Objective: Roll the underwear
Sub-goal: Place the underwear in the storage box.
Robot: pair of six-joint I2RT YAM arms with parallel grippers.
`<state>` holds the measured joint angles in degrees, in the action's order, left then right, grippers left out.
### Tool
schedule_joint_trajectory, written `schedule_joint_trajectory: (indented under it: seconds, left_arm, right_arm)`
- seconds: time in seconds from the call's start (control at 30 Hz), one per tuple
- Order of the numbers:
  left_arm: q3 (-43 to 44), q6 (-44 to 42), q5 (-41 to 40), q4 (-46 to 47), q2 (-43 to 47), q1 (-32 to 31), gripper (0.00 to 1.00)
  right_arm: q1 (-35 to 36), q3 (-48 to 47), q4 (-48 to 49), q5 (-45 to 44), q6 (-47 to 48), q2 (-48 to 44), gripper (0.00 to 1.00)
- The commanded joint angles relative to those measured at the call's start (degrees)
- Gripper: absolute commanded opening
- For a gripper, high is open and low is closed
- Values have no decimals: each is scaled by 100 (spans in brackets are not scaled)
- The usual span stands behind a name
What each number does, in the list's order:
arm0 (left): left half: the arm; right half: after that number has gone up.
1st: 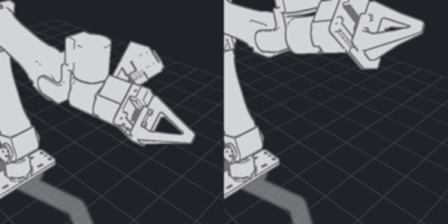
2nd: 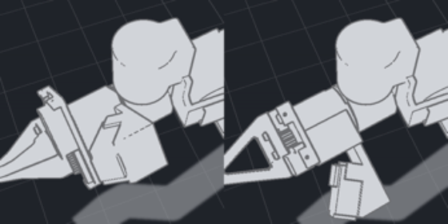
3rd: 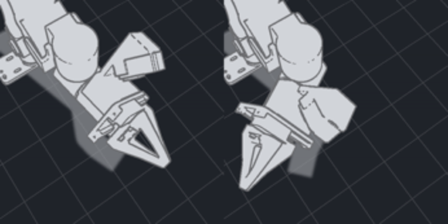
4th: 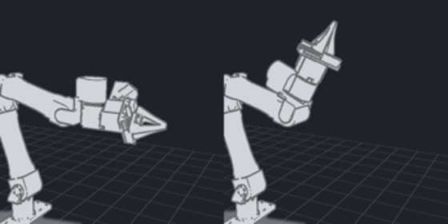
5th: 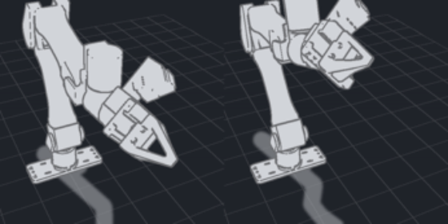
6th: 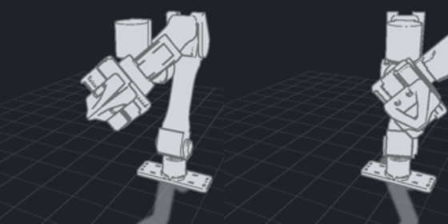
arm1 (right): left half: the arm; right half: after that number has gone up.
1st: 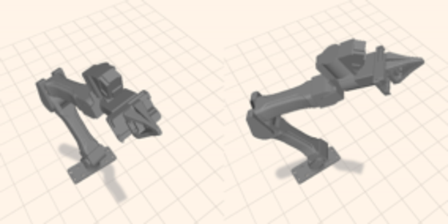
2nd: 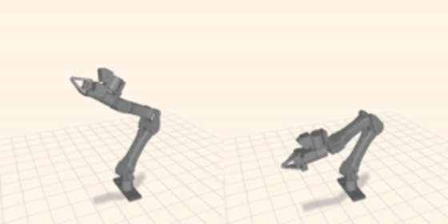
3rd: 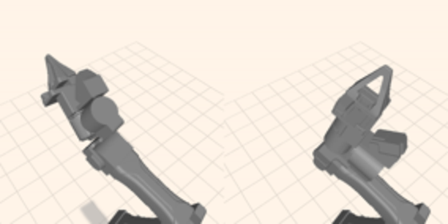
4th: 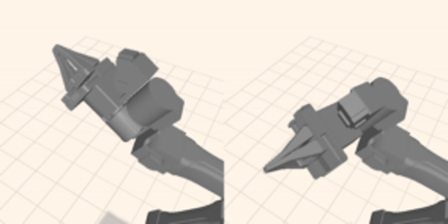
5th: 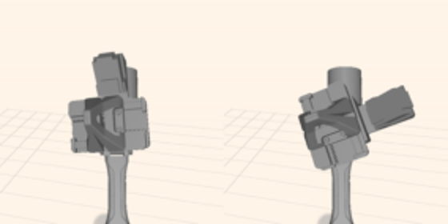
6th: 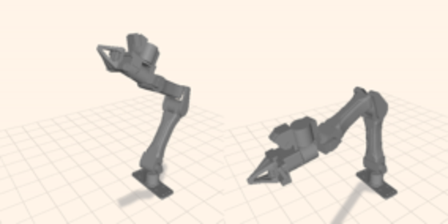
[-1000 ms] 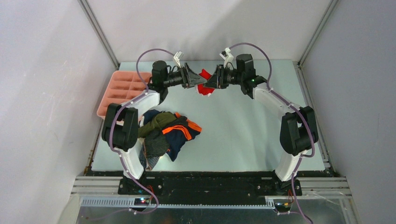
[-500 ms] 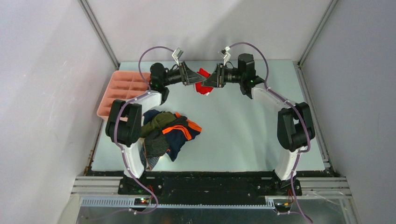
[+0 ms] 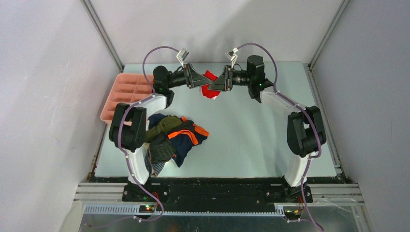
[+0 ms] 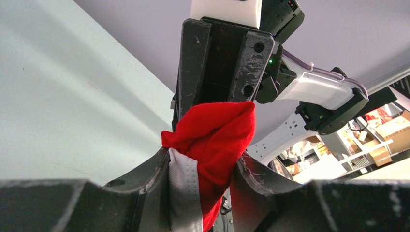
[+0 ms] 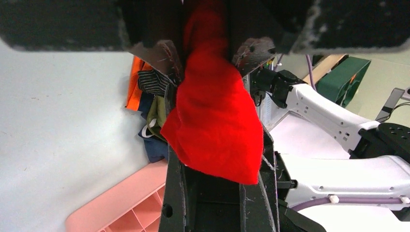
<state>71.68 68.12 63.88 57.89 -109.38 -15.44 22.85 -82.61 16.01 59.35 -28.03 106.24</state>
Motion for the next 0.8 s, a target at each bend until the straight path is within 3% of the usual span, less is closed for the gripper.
schedule_joint_trajectory:
  seconds: [0.0, 0.1, 0.17, 0.27, 0.37, 0.43, 0.47, 0.5, 0.53, 0.57, 0.63, 0.7, 0.77]
  left_arm:
    - [128, 195, -327, 593, 285, -7, 0]
    - [195, 217, -229, 605, 328, 42, 0]
    - [205, 201, -142, 558, 424, 112, 0]
    - [151, -124, 101, 175, 622, 248, 0]
    - [71, -720, 323, -440, 940, 314, 0]
    - [98, -2386, 493, -1774, 1237, 386, 0]
    - [256, -3136, 461, -3399, 1455, 468, 0]
    - [411, -5137, 368, -4444, 1561, 505, 0]
    - [930, -6291, -60, -6949, 1681, 529, 0]
    - [1205, -8503, -346, -9094, 1704, 506, 0]
    - [1793, -10607, -1357, -11002, 1672, 481, 0]
    - [2004, -11731, -2778, -11811, 1715, 506, 0]
    - [1901, -12407, -3744, -12003, 1958, 559, 0]
  right_arm:
    - [293, 111, -346, 375, 418, -39, 35]
    - [287, 113, -611, 359, 658, -114, 60]
    - [238, 107, -933, 509, 1035, -241, 71]
    - [100, 156, -1625, 791, 1928, -587, 81]
    - [-197, 185, -2721, 847, 2847, -978, 85]
    - [-440, 207, -3377, 796, 3414, -1217, 86]
    - [-615, 240, -3772, 775, 3579, -1297, 86]
    - [-708, 288, -3979, 710, 3918, -1445, 86]
    - [-889, 315, -4329, 670, 4072, -1521, 87]
    - [-972, 405, -4472, 570, 4329, -1660, 86]
    - [-1175, 587, -4772, 393, 4613, -1881, 86]
    - [-1300, 792, -4891, 237, 4764, -2087, 86]
    - [-1358, 986, -4924, 166, 4850, -2252, 86]
